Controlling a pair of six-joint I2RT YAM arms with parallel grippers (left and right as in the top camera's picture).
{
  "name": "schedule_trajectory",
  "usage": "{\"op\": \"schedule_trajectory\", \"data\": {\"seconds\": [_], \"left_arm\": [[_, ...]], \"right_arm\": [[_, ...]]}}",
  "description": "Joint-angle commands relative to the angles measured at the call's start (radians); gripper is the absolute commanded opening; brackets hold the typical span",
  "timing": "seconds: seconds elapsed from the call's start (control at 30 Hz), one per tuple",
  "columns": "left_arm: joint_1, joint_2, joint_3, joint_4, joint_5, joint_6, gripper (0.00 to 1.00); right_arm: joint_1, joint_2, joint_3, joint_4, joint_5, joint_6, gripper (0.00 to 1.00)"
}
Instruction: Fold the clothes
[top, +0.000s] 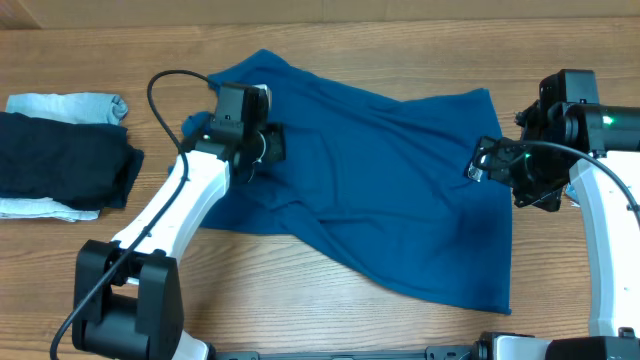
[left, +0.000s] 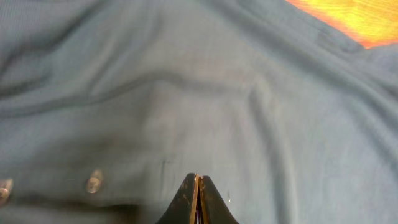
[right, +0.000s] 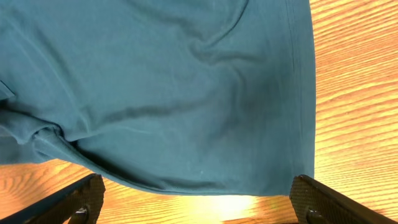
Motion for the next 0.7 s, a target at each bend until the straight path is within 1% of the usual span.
{"op": "schedule_trajectory", "data": {"seconds": [0.0,0.03,0.07,0.1,0.17,0.2,0.23,0.27,0.33,0.4,0.43,0.47,0.5,0.53,0.67], "left_arm": [[0.013,-0.018,0.054,-0.183,0.024,0.056,0.04],[0.002,-0.017,0.045,-0.260,0.035,0.055,0.05],[-0.012,-0.016,0.028,-0.309,0.034,0.051,0.08],[-0.027,-0.016,0.001,-0.324,0.034,0.051,0.14],[-0.054,-0.016,-0.063,-0.295,0.032,0.040,0.28],[-0.064,-0.014,-0.111,-0.249,0.031,0.041,0.39],[-0.065,-0.012,-0.140,-0.211,0.031,0.041,0.44],[-0.065,-0.009,-0.158,-0.186,0.031,0.042,0.48],[-0.065,-0.009,-0.188,-0.152,0.017,0.044,0.49],[-0.065,-0.008,-0.209,-0.135,0.000,0.045,0.47],[-0.065,-0.008,-0.214,-0.128,-0.001,0.045,0.38],[-0.065,-0.008,-0.215,-0.125,0.001,0.044,0.22],[-0.065,-0.008,-0.214,-0.123,0.001,0.044,0.10],[-0.065,-0.009,-0.214,-0.119,0.000,0.045,0.04],[-0.060,-0.013,-0.165,-0.130,-0.018,0.072,0.04]], "right_arm": [[0.003,-0.005,0.002,0.002,0.002,-0.004,1.00],[0.003,-0.005,0.002,0.006,0.002,-0.004,1.00],[0.003,-0.005,0.002,0.011,0.002,-0.004,1.00],[0.003,-0.005,0.002,0.015,0.002,-0.004,1.00],[0.004,-0.005,0.002,0.016,0.002,-0.004,1.00],[0.003,-0.005,0.002,0.016,0.002,-0.004,1.00],[0.003,-0.005,0.002,0.016,0.002,-0.004,1.00],[0.003,-0.005,0.002,0.016,0.002,-0.004,1.00],[0.003,-0.005,0.002,0.016,0.002,-0.004,1.00],[0.003,-0.005,0.002,0.016,0.002,-0.004,1.00],[0.003,-0.005,0.002,0.016,0.002,-0.004,1.00],[0.003,-0.005,0.002,0.016,0.002,-0.004,1.00],[0.003,-0.005,0.002,0.016,0.002,-0.004,1.00],[0.003,-0.005,0.002,0.016,0.002,-0.004,1.00],[0.003,-0.005,0.002,0.016,0.002,-0.004,1.00]]}}
